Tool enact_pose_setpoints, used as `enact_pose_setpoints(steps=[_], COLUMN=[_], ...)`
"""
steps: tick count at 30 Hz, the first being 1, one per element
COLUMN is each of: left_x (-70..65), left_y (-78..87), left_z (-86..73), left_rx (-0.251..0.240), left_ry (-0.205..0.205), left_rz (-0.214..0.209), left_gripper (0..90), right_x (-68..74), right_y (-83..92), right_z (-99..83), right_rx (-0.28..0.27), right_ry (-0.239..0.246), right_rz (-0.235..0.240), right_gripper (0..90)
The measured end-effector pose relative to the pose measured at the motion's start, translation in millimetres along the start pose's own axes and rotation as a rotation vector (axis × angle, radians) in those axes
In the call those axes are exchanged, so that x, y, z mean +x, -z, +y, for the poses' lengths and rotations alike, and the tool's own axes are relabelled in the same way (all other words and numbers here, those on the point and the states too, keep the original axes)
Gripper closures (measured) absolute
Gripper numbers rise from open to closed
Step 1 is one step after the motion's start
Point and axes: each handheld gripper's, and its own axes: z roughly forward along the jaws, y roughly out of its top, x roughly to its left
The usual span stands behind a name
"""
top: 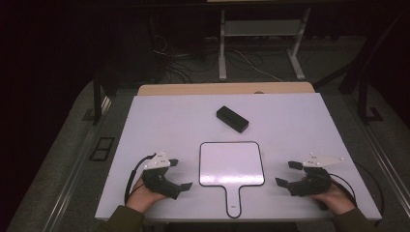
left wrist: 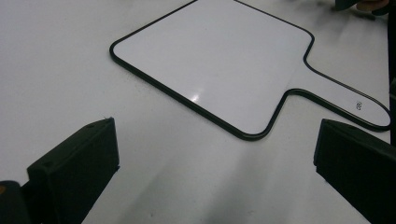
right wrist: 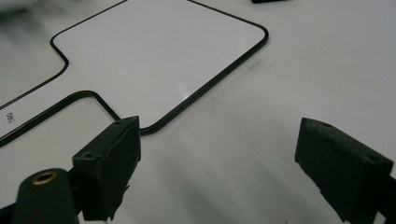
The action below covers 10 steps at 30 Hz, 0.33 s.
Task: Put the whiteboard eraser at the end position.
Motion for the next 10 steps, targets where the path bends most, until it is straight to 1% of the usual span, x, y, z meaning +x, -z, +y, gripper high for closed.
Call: enact_pose_setpoints(steps=[10], left_x=[0.0], left_y=[-0.3], left_z=[0.1], left_rx=[-0.001], left_ry=[0.001], left_rz=[-0.001], left_gripper=[0.0], right_x=[0.3], right_y=[0.2], right_z=[0.1], right_rx=[0.0], right_ry=[-0.001], right_rz=[-0.001], right_gripper=[13.0])
